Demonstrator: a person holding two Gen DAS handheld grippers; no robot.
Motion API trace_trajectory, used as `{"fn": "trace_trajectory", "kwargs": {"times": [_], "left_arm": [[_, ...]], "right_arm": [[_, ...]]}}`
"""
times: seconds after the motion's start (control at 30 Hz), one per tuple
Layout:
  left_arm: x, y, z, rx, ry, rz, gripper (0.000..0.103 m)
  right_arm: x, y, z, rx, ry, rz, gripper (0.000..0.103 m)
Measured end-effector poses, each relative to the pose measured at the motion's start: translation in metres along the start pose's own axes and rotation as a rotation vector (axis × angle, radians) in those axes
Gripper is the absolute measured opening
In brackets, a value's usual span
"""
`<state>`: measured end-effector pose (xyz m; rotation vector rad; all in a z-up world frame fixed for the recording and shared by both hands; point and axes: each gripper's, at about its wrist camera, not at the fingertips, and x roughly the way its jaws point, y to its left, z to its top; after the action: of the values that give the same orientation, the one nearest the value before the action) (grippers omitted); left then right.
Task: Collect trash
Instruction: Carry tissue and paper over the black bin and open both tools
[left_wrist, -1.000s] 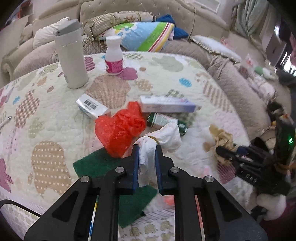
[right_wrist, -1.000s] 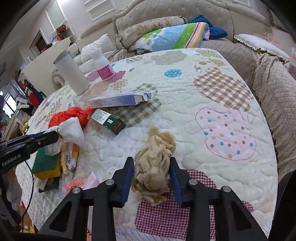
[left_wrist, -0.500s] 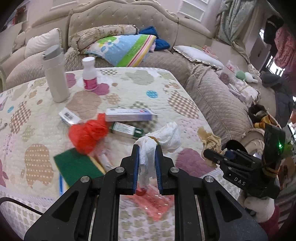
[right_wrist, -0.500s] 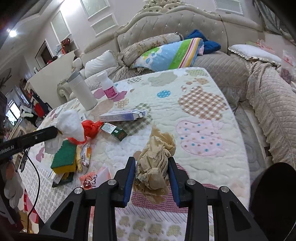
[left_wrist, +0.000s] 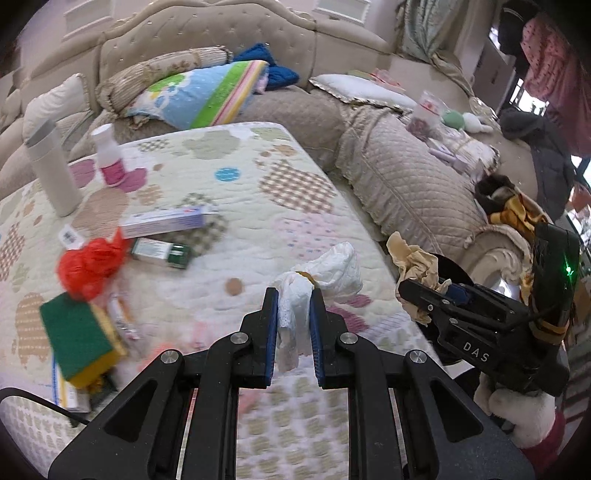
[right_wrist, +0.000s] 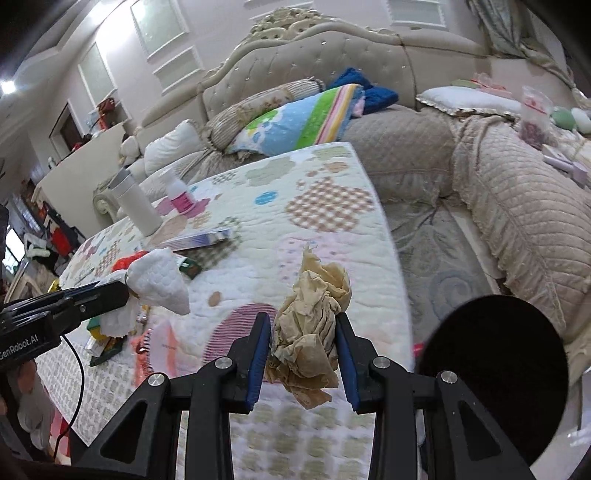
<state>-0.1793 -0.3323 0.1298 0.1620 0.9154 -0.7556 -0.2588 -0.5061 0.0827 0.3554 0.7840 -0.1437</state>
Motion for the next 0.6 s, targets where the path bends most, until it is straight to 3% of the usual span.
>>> {"fn": "trace_trajectory", "kwargs": {"times": [0.6], "left_arm": [[0.044,-0.097,0.005,0.12,0.046,-0.07,0.014]], "right_arm": [[-0.04,-0.099,-0.026,0.152,-0.012,-0.132,0.034]]}}
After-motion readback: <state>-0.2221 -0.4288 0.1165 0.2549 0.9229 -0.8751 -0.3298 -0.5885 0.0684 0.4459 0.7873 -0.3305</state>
